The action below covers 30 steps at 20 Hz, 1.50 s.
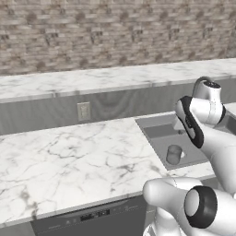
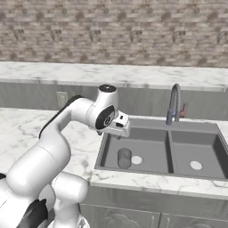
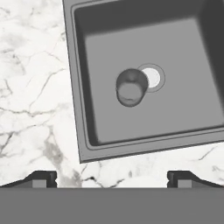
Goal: Place the glass cup in the left basin and the glass cup in the right basin of the sink.
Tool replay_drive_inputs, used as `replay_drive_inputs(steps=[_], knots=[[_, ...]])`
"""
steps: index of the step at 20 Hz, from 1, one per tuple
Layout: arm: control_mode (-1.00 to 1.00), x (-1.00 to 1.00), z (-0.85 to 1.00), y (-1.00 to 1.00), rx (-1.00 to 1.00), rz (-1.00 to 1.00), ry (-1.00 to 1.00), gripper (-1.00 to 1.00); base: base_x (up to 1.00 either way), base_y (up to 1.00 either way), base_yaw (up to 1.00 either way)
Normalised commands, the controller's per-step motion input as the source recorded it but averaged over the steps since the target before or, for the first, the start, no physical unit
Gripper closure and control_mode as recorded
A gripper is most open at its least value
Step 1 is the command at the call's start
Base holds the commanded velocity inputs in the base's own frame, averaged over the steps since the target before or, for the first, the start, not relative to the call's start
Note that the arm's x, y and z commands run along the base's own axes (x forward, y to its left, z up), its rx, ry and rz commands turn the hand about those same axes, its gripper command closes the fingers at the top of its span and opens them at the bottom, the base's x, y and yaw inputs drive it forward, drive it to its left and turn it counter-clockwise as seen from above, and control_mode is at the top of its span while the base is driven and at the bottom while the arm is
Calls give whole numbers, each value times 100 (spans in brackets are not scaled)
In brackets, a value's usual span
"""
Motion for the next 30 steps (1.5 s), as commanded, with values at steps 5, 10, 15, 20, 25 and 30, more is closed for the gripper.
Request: replay_drive_inputs(steps=[5,10,15,20,25,30], knots=[[-100,-8,6,5,-2,0,1,-100,0,0,0],[-100,0,0,0,-1,0,0,-100,0,0,0],[-100,0,0,0,0,0,0,-100,0,0,0],[-100,0,0,0,0,0,0,-100,0,0,0],[100,0,0,0,0,0,0,-100,-1,0,0],[100,0,0,0,0,0,0,-100,-24,-1,0]])
